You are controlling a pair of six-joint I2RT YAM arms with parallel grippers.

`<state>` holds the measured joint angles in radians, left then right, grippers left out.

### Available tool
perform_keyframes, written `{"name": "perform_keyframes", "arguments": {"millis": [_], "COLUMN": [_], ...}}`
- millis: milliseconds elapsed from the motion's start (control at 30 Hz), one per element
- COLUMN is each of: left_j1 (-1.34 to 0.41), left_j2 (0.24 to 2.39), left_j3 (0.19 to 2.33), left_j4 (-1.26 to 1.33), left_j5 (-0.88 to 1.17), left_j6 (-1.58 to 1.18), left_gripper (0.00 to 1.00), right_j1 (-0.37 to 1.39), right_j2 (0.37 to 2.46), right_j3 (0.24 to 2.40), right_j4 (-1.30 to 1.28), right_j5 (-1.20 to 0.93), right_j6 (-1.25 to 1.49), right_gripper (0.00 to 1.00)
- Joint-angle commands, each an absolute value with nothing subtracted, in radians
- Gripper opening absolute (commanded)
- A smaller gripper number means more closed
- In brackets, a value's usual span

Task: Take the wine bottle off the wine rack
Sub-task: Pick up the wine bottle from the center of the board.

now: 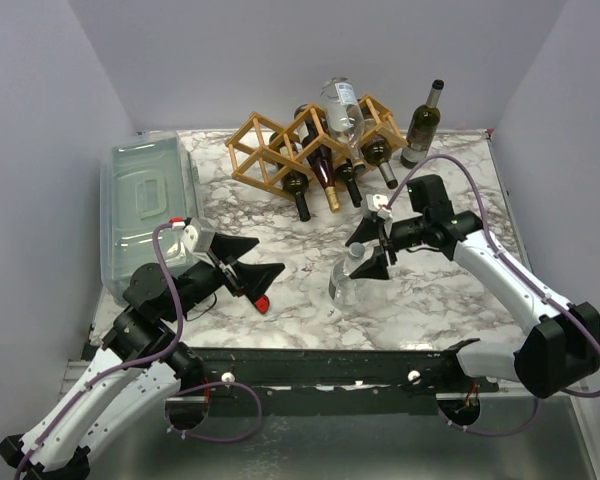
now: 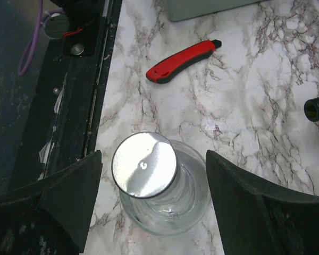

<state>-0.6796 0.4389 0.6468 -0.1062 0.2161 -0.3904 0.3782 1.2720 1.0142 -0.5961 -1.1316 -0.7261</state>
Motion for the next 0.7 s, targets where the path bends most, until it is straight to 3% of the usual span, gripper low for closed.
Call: {"name": "perform_keyframes", "arguments": {"millis": [0,400,667], "left_j1": [-0.674,-0.674,-0.674], "left_j2": [0.436,0.434,0.437], "left_j3": [0.636,0.634,0.634], "left_j4": [-0.103,-0.109,-0.109], "left_j5": [0.204,0.205,0.209], "left_j6": [-0.400,-0.396,-0.399], "left_gripper": [0.99,0.99,0.99], "right_j1": [0.413,0.421,0.420], "right_j2": [1.296,1.284,1.274], "right_j3": [1.010,0.973,0.999], "right_j4": [-0.554,-0.530,-0.591], "right_j5": [-1.083,-1.046,-1.078], "right_j6": [-0.709,-0.725,-0.782], "right_gripper": [0.79,0.59,0.18]}}
